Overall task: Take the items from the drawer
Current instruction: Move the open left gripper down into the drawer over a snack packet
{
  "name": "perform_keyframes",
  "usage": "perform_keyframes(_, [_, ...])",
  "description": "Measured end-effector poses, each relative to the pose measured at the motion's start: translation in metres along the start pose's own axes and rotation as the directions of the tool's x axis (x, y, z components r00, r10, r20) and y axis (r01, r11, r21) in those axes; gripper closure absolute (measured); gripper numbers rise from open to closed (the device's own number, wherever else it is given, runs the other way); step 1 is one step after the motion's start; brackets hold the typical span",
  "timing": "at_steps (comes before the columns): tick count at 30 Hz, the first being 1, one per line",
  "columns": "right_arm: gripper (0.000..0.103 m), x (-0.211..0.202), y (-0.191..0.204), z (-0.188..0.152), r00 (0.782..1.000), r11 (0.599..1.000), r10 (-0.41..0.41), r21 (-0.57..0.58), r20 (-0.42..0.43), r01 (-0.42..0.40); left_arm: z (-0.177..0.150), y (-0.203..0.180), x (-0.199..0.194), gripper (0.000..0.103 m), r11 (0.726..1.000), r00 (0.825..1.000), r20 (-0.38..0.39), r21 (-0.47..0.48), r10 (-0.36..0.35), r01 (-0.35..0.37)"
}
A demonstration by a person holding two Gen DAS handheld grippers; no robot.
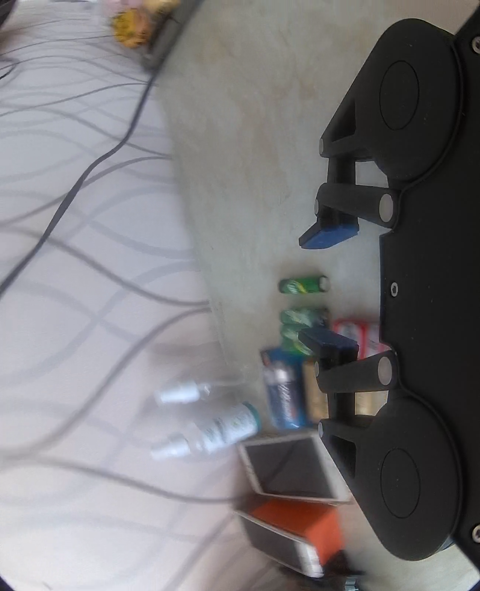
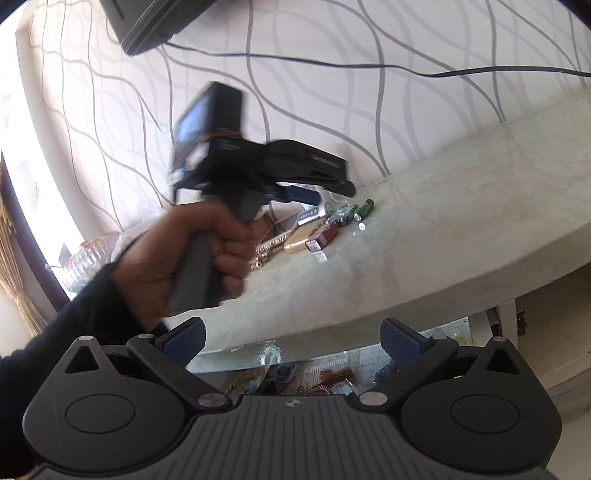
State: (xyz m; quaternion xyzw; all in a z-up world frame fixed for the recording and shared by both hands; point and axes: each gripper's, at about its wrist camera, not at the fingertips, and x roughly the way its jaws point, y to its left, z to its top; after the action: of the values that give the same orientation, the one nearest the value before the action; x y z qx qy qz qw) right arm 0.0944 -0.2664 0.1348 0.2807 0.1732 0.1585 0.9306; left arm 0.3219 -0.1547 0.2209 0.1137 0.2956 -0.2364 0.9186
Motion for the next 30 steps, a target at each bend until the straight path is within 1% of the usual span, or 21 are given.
perform_keyframes(3, [0.000,0.002,0.002,-0.001,1.000,1.000,-0.004,-0.019,-0.014,0.004,-0.014,0.026,-0.015,0.055,0.996,1.000,0.011,-0.085,-0.024,0.025])
perform_keyframes(6, [0.000,0.004,0.005,-0.003,1.000,0.999,-0.008,-0.038,-0.028,0.007,-0.031,0.055,-0.033,0.055,0.980,0.998,0.018,-0.186,-0.068,0.070])
perform_keyframes(8, [0.000,0.006,0.007,-0.004,0.999,0.998,-0.011,-0.057,-0.042,0.009,-0.046,0.072,-0.050,0.054,0.968,0.994,0.038,-0.227,-0.098,0.104])
perform_keyframes(10, [0.000,0.008,0.012,-0.006,0.998,0.996,-0.014,-0.092,-0.067,0.008,-0.061,0.087,-0.070,0.050,0.957,0.988,0.074,-0.249,-0.137,0.152])
perform_keyframes(12, [0.000,0.012,0.019,-0.010,0.995,0.990,-0.020,-0.139,-0.097,0.006,-0.076,0.097,-0.090,0.038,0.943,0.976,0.109,-0.255,-0.190,0.213])
perform_keyframes(14, [0.000,0.016,0.028,-0.014,0.991,0.980,-0.030,-0.197,-0.133,0.004,-0.088,0.106,-0.105,0.034,0.928,0.958,0.127,-0.245,-0.256,0.280])
perform_keyframes(15, [0.000,0.018,0.034,-0.017,0.988,0.974,-0.039,-0.228,-0.152,0.003,-0.094,0.109,-0.113,0.030,0.921,0.949,0.130,-0.234,-0.286,0.310])
perform_keyframes(16, [0.000,0.021,0.039,-0.019,0.984,0.966,-0.053,-0.260,-0.168,0.008,-0.101,0.112,-0.121,0.027,0.918,0.943,0.128,-0.221,-0.306,0.328])
perform_keyframes(18, [0.000,0.026,0.047,-0.024,0.977,0.949,-0.079,-0.315,-0.196,0.014,-0.121,0.119,-0.139,0.016,0.910,0.932,0.139,-0.211,-0.335,0.358])
perform_keyframes(19, [0.000,0.029,0.051,-0.025,0.974,0.941,-0.089,-0.337,-0.209,0.014,-0.132,0.123,-0.148,0.014,0.904,0.926,0.146,-0.208,-0.349,0.373])
perform_keyframes(20, [0.000,0.032,0.053,-0.027,0.970,0.936,-0.100,-0.352,-0.222,0.016,-0.144,0.127,-0.156,0.007,0.897,0.919,0.151,-0.209,-0.363,0.389])
perform_keyframes(21, [0.000,0.035,0.055,-0.029,0.964,0.931,-0.116,-0.365,-0.238,0.021,-0.157,0.132,-0.160,0.003,0.889,0.913,0.150,-0.216,-0.379,0.404])
perform_keyframes(23, [0.000,0.042,0.059,-0.032,0.951,0.920,-0.148,-0.391,-0.270,0.032,-0.182,0.141,-0.166,0.003,0.873,0.903,0.132,-0.232,-0.408,0.429])
perform_keyframes(25, [0.000,0.048,0.063,-0.034,0.939,0.909,-0.175,-0.415,-0.297,0.038,-0.202,0.147,-0.169,0.003,0.868,0.902,0.114,-0.243,-0.417,0.432])
perform_keyframes(27, [0.000,0.055,0.067,-0.038,0.927,0.895,-0.205,-0.443,-0.315,0.047,-0.215,0.150,-0.171,0.003,0.876,0.905,0.098,-0.229,-0.414,0.425])
perform_keyframes(30, [0.000,0.060,0.073,-0.046,0.906,0.870,-0.237,-0.491,-0.350,0.038,-0.229,0.150,-0.175,0.002,0.890,0.912,0.094,-0.198,-0.400,0.411])
